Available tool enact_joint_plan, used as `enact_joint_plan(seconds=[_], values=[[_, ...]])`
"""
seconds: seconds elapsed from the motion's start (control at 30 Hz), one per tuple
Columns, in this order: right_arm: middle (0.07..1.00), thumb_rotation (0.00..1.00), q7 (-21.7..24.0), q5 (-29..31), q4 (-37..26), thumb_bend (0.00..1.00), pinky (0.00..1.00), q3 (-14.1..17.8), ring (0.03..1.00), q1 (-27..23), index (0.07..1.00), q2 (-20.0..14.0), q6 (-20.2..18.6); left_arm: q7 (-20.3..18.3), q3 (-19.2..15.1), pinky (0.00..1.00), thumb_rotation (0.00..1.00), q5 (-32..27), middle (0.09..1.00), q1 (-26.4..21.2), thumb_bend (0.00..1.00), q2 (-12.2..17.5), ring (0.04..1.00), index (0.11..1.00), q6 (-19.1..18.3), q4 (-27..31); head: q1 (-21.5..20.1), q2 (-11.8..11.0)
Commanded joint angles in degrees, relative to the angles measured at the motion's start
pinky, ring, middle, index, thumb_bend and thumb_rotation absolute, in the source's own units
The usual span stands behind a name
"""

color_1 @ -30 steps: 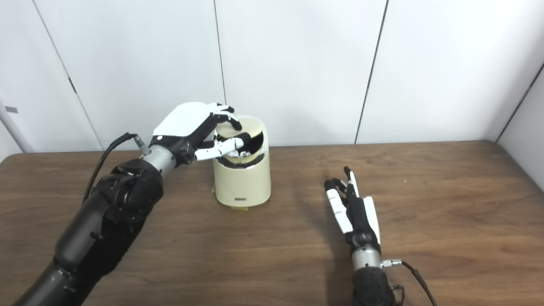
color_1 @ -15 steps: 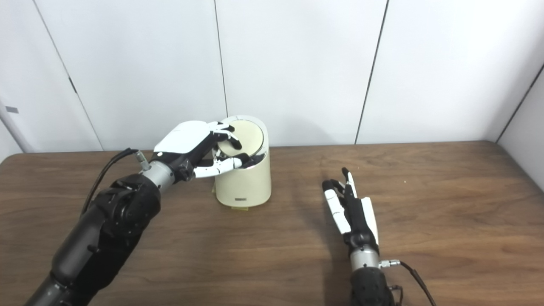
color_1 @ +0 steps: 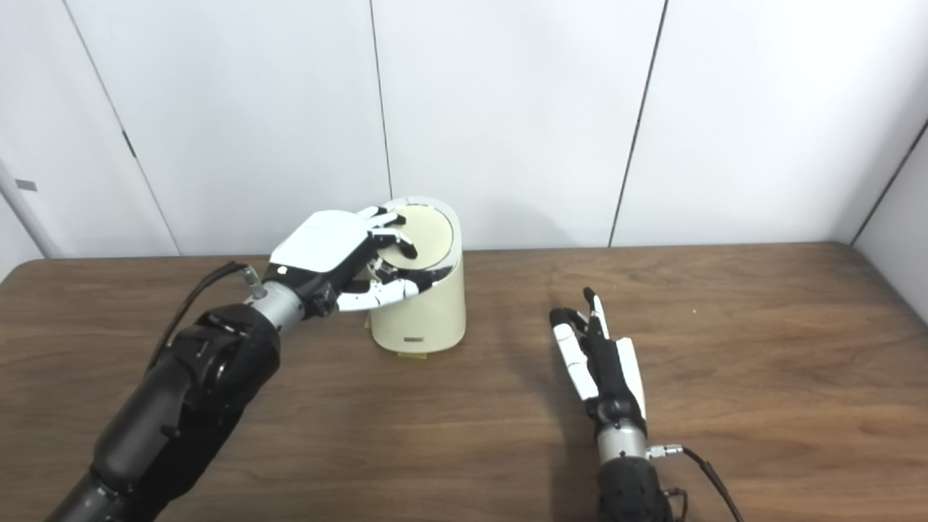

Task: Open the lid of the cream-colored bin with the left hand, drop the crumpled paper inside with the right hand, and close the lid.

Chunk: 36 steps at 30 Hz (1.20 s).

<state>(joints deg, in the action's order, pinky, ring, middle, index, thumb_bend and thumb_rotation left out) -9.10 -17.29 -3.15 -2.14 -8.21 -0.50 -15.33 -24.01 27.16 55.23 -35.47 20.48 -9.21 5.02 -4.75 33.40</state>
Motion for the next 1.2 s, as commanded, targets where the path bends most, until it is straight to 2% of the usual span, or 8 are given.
enact_joint_plan(seconds=[0.0,0.13,0.37,0.57,0.73,0.9,1.03,1.17], values=[[0.864,1.00,-0.1,-0.9,-0.8,0.53,0.99,-0.1,0.913,-0.6,1.000,-0.1,-0.7,-1.0,1.9,0.95,0.98,3.6,0.963,-1.0,0.57,1.9,0.999,0.765,2.1,-1.8,-0.1,0.1],[0.866,1.00,0.0,-0.6,-1.2,0.53,1.00,-0.1,0.921,-0.6,1.000,0.1,-0.8,-0.6,1.9,0.98,0.93,5.5,0.965,-0.2,0.58,1.9,1.000,0.755,3.0,-1.3,0.0,0.2],[0.870,1.00,-0.1,-0.5,-0.9,0.53,1.00,-0.2,0.919,-0.8,1.000,0.3,-0.8,-0.9,-0.6,0.97,0.96,4.0,0.956,1.1,0.58,1.6,1.000,0.775,3.3,0.7,-0.2,0.2],[0.878,1.00,0.1,-0.2,-0.8,0.54,1.00,-0.3,0.927,-0.7,1.000,0.4,-0.2,2.8,-8.7,0.86,0.85,-4.8,0.893,5.2,0.53,-1.7,0.920,0.783,1.1,4.9,-0.4,0.2],[0.874,1.00,0.1,-0.2,-0.6,0.54,0.98,-0.1,0.921,-0.7,1.000,0.3,0.0,5.2,-19.0,0.73,0.79,-16.8,0.829,9.5,0.49,-6.4,0.827,0.778,-3.1,10.3,-0.1,0.1],[0.871,1.00,0.1,0.0,0.1,0.54,0.99,0.1,0.918,-0.9,1.000,0.1,0.5,4.2,-25.6,0.79,0.78,-27.1,0.865,12.1,0.44,-8.0,0.861,0.848,-8.1,13.2,0.2,-0.1],[0.874,1.00,0.2,0.2,0.2,0.54,0.99,0.3,0.920,-0.9,1.000,-0.1,0.3,7.3,-30.4,0.86,0.83,-33.3,0.881,16.4,0.40,-9.0,0.897,0.894,-9.1,14.4,0.6,-0.1],[0.869,1.00,0.6,0.1,0.1,0.52,0.94,0.2,0.899,-0.8,1.000,-0.7,0.7,10.9,-37.4,0.89,0.76,-44.3,0.896,22.1,0.41,-13.0,0.907,0.918,-9.2,14.9,1.1,-0.1]])
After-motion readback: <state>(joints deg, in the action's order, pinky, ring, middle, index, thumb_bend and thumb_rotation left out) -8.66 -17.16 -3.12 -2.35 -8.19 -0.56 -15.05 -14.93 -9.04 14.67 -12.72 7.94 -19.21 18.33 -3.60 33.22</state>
